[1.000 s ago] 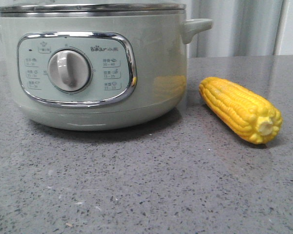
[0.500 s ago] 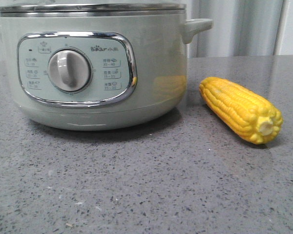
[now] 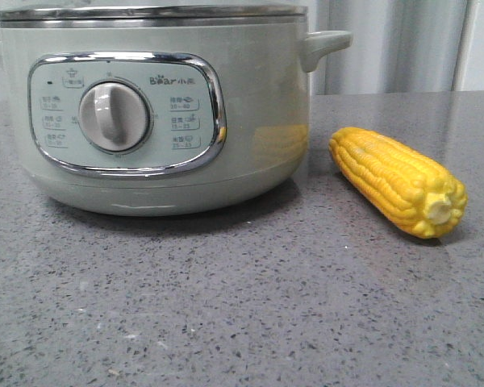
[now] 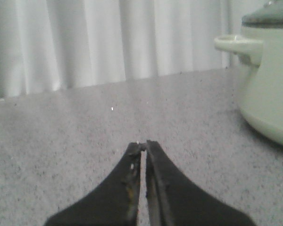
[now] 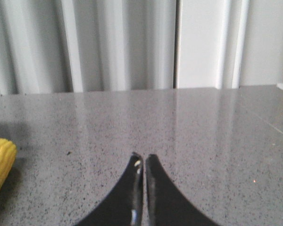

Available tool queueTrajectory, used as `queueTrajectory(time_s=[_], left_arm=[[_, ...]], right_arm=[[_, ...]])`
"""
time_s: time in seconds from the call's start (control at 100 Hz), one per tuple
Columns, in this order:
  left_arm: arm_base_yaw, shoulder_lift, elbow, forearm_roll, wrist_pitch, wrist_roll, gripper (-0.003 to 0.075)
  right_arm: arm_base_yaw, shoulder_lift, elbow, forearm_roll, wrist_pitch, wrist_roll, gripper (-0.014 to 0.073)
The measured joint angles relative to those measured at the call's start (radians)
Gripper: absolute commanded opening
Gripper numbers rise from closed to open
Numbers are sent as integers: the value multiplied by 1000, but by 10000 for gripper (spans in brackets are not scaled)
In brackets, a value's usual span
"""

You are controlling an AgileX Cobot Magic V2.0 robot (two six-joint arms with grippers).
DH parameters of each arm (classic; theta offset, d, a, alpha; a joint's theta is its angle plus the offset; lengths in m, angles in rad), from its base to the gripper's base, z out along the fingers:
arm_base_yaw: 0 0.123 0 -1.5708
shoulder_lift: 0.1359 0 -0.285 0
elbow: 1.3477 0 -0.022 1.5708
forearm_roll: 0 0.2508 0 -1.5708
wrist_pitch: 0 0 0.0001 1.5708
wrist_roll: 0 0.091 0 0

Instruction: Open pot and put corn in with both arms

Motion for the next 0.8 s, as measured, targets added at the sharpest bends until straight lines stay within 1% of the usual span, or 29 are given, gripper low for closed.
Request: queueTrajectory(time_s=[0.17, 0.29, 0.39, 0.53, 0.66, 0.74, 0.8], left_arm=[[0, 0, 0, 0, -176, 0, -20], [0, 0, -2, 0, -217, 0, -20], [0, 0, -19, 3, -205, 0, -20], [0, 7, -110, 18, -113, 0, -20], [-3, 84, -186, 9, -32, 0, -20], [-3, 144, -223, 3, -8, 0, -20], [-3, 191, -243, 3, 3, 0, -20]], right_arm=[[0, 0, 0, 2, -25, 0, -74], [0, 0, 0, 2, -40, 0, -74], [4, 0, 0, 9, 20, 15, -74], [30, 52, -47, 16, 105, 19, -74], [47, 175, -157, 16, 190, 21, -73], [47, 263, -236, 16, 266, 23, -73], [47, 337, -294, 16, 297, 23, -74]])
